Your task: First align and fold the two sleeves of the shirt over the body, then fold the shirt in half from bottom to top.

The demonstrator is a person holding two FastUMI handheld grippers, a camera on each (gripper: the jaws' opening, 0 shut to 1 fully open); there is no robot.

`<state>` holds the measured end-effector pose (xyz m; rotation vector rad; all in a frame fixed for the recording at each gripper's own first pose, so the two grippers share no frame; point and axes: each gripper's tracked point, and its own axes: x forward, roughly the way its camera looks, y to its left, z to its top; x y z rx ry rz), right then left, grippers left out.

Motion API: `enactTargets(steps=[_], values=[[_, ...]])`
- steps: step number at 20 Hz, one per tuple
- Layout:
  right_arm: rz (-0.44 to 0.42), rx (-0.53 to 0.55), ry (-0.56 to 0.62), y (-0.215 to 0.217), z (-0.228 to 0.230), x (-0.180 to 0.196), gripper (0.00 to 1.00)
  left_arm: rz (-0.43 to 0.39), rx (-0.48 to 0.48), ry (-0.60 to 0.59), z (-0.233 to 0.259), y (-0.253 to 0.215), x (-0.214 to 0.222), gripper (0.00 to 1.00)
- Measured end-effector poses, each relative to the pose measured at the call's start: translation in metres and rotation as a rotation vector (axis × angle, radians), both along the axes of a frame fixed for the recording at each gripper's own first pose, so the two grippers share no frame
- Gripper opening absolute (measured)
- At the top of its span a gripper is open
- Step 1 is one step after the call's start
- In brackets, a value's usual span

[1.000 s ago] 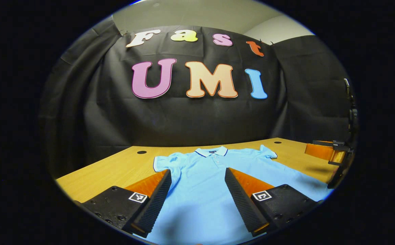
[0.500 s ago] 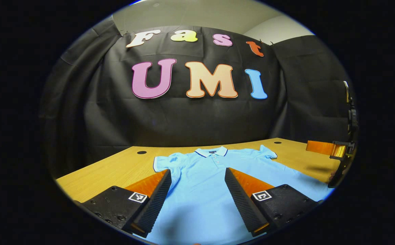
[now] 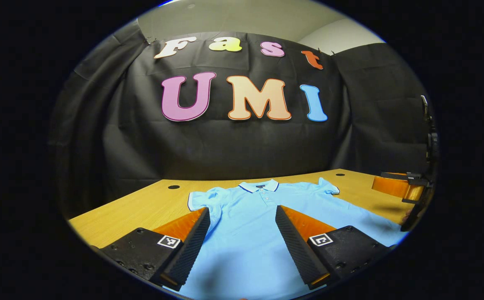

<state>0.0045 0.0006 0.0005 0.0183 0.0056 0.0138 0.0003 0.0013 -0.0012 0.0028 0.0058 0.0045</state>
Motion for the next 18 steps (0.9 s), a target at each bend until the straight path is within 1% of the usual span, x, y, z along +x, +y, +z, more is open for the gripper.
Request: enactTargets(steps=[3, 5, 6, 9, 11, 13, 15, 17, 18], values=[[-0.016, 0.007, 0.090, -0.013, -0.012, 0.011, 0.97, 0.000, 0.001, -0.002, 0.000, 0.000, 0.000, 0.96], [-0.024, 0.034, 0.098, -0.020, 0.012, 0.023, 0.98, 0.000, 0.000, -0.003, -0.001, -0.001, 0.000, 0.96], [-0.038, 0.027, 0.104, -0.028, 0.025, 0.032, 0.98, 0.000, 0.000, -0.003, 0.000, -0.001, 0.000, 0.96], [-0.074, -0.049, 0.124, -0.051, 0.059, 0.065, 0.97, 0.000, 0.000, -0.003, -0.001, 0.000, 0.000, 0.96], [-0.086, -0.061, 0.173, -0.062, 0.065, 0.091, 0.97, 0.000, 0.000, -0.004, 0.000, -0.001, -0.001, 0.96], [-0.085, -0.027, 0.238, -0.067, 0.060, 0.120, 0.97, -0.001, -0.001, -0.003, 0.000, -0.001, -0.001, 0.96], [-0.097, 0.008, 0.321, -0.076, 0.037, 0.150, 0.97, -0.001, -0.001, -0.003, 0.000, -0.001, -0.001, 0.96], [-0.133, 0.005, 0.413, -0.092, 0.005, 0.177, 0.97, -0.001, -0.001, -0.003, 0.000, -0.001, 0.000, 0.96], [-0.149, -0.011, 0.455, -0.100, -0.011, 0.190, 0.92, -0.001, -0.001, -0.003, 0.000, -0.001, -0.001, 0.96]])
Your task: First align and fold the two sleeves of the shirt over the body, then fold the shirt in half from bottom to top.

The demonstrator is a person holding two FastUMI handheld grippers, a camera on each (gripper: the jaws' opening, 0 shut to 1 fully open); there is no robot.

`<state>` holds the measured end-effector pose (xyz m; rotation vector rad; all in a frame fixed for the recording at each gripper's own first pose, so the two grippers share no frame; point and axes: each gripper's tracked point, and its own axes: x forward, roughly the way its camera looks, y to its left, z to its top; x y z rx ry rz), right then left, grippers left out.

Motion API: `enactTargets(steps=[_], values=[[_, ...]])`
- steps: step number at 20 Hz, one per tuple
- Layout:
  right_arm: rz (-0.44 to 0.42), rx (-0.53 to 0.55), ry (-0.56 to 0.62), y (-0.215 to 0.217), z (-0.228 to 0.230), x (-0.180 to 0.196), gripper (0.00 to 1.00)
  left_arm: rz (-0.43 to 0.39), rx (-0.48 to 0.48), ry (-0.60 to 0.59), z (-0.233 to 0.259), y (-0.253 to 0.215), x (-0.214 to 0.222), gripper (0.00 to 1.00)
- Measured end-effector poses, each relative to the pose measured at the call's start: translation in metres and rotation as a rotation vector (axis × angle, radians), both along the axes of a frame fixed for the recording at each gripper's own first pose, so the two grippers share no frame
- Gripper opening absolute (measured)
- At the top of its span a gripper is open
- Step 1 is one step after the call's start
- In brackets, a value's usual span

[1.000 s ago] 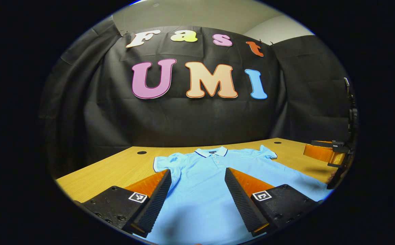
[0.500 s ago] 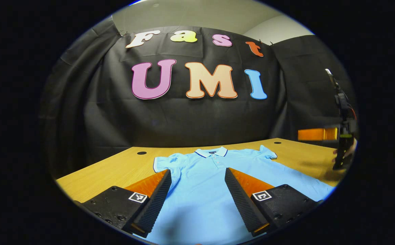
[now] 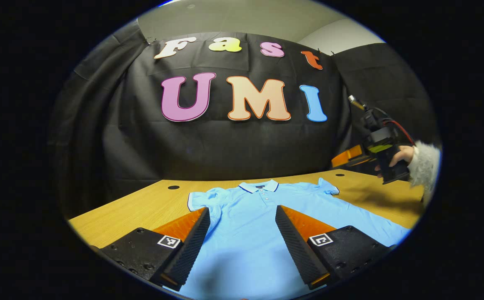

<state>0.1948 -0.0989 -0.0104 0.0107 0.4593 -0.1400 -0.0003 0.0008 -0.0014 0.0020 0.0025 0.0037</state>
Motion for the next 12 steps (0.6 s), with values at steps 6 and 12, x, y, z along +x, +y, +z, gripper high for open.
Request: enactTargets(steps=[6, 12], values=[[-0.086, 0.036, 0.142, -0.028, -0.061, 0.050, 0.93, -0.003, 0.001, -0.002, 0.000, -0.001, 0.000, 0.96], [-0.131, 0.061, 0.193, -0.042, -0.083, 0.053, 0.88, -0.007, 0.000, -0.004, 0.000, -0.001, 0.000, 0.96]])
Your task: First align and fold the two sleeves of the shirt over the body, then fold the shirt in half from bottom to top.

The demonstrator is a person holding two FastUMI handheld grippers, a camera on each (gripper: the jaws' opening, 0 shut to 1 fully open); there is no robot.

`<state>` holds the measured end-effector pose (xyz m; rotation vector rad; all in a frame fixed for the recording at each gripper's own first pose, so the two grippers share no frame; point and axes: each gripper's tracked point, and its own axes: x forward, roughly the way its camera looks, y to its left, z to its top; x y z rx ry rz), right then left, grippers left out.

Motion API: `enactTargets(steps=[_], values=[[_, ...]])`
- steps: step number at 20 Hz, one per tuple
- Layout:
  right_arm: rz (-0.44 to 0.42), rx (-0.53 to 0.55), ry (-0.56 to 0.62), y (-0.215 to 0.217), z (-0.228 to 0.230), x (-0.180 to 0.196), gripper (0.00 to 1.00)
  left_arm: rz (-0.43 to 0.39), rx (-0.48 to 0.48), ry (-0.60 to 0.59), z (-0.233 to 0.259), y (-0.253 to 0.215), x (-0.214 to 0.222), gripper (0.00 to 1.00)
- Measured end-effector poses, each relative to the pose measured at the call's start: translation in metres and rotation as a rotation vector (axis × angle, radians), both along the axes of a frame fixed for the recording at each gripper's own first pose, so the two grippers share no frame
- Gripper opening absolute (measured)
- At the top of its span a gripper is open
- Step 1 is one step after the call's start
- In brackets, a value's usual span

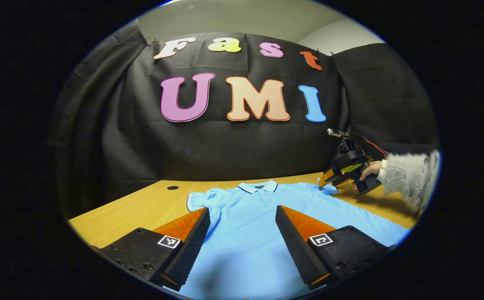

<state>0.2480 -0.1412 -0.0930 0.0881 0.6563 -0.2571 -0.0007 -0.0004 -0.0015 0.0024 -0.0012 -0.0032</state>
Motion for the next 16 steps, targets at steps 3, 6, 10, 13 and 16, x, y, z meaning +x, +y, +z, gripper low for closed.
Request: enactTargets(steps=[3, 6, 10, 13, 16], values=[[-0.001, 0.017, 0.012, 0.002, -0.004, -0.001, 0.84, -0.001, 0.000, -0.001, 0.000, 0.000, 0.001, 0.96], [-0.010, 0.031, 0.019, 0.000, -0.004, -0.002, 0.57, -0.001, 0.000, -0.001, -0.001, -0.001, 0.001, 0.96], [-0.036, 0.092, 0.038, 0.001, -0.006, -0.003, 0.26, -0.001, 0.000, -0.001, -0.001, 0.000, 0.002, 0.96], [-0.045, 0.141, 0.044, 0.004, -0.009, -0.005, 0.10, -0.001, 0.001, -0.001, -0.001, 0.000, 0.001, 0.96], [-0.036, 0.155, 0.027, 0.010, -0.006, -0.001, 0.04, -0.001, 0.001, -0.002, -0.001, 0.000, 0.001, 0.96]])
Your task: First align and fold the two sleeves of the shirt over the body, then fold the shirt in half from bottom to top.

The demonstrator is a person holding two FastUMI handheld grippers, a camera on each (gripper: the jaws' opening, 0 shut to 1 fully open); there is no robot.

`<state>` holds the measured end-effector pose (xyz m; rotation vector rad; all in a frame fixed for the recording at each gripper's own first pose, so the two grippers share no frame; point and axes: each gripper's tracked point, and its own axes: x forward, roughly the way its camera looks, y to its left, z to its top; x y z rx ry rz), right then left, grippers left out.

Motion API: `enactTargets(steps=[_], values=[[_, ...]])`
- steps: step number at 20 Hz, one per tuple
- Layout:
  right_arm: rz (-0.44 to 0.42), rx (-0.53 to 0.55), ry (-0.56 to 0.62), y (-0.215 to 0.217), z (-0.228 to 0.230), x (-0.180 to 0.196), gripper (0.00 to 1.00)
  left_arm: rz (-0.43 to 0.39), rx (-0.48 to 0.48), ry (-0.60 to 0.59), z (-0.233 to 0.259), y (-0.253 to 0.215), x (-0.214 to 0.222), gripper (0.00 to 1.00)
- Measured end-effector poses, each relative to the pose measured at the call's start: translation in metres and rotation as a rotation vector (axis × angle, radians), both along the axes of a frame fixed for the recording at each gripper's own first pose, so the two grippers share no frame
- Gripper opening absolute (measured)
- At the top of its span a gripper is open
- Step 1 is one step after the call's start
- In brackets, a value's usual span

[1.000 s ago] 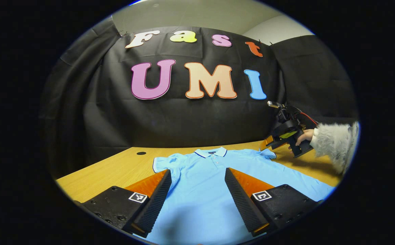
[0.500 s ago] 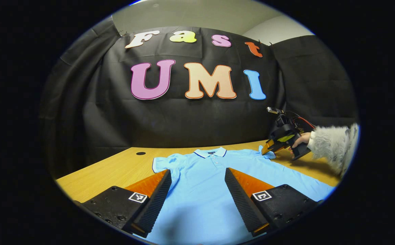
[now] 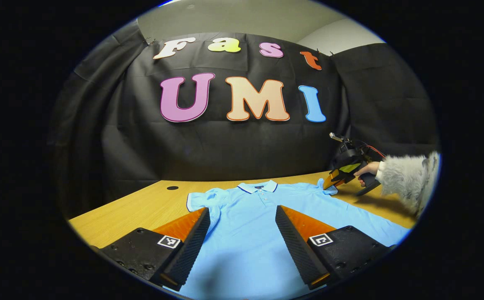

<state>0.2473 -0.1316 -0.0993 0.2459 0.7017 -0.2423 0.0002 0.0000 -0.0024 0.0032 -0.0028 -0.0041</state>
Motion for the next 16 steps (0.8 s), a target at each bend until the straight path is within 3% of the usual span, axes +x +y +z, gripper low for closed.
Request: enactTargets(steps=[6, 11, 16], values=[[0.015, 0.053, -0.112, 0.026, 0.030, 0.018, 0.03, 0.000, 0.000, -0.001, 0.000, 0.000, 0.001, 0.96], [0.111, 0.195, -0.236, 0.084, 0.054, 0.035, 0.03, 0.000, 0.000, -0.002, 0.000, 0.000, 0.001, 0.96], [0.200, 0.198, -0.187, 0.128, 0.032, 0.036, 0.03, -0.001, -0.001, -0.002, -0.001, 0.000, 0.002, 0.96]])
